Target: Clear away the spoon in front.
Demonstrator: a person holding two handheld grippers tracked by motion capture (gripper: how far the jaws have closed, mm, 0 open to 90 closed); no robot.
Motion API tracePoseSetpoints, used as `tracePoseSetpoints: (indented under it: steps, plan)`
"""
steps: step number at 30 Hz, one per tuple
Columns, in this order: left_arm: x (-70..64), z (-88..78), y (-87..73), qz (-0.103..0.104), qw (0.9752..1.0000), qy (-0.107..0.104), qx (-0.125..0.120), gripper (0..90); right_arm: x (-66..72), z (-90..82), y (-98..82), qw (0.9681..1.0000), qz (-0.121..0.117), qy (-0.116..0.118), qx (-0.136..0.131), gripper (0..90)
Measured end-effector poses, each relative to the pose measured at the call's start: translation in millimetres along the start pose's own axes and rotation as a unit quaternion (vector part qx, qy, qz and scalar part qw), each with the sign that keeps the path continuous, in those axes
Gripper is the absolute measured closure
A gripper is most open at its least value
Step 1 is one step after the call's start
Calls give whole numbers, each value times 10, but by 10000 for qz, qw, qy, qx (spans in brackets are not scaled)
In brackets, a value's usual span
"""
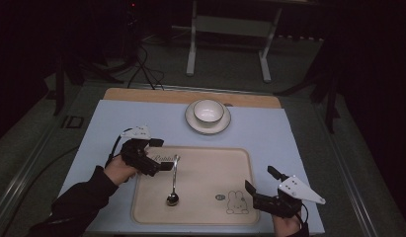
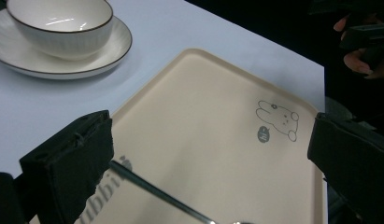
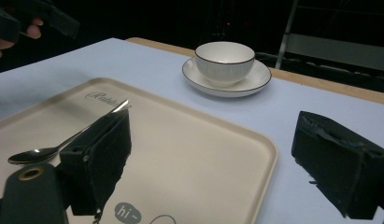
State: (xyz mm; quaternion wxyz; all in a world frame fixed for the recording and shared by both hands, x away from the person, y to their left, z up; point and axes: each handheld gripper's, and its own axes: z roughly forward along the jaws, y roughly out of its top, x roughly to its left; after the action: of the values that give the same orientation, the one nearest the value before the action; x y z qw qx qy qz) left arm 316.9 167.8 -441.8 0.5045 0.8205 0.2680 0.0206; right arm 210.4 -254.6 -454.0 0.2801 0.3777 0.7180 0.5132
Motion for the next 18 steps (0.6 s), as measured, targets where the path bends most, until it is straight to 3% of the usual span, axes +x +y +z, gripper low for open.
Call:
tracePoseSetpoints:
  steps: [9,14,18]
  plan:
    - [-146,-126,-207,80,9997,212,11,10,6,3,2,10000,-17,-15,18,121]
    - [-215,-168,-322,0,9988,492,15,9,5,-6,4,10000,-37,-29,-13,121]
    - [-263,-207,-426,-28,9982,591,-90,10,8,-7,6,10000,-46,-27,-21,121]
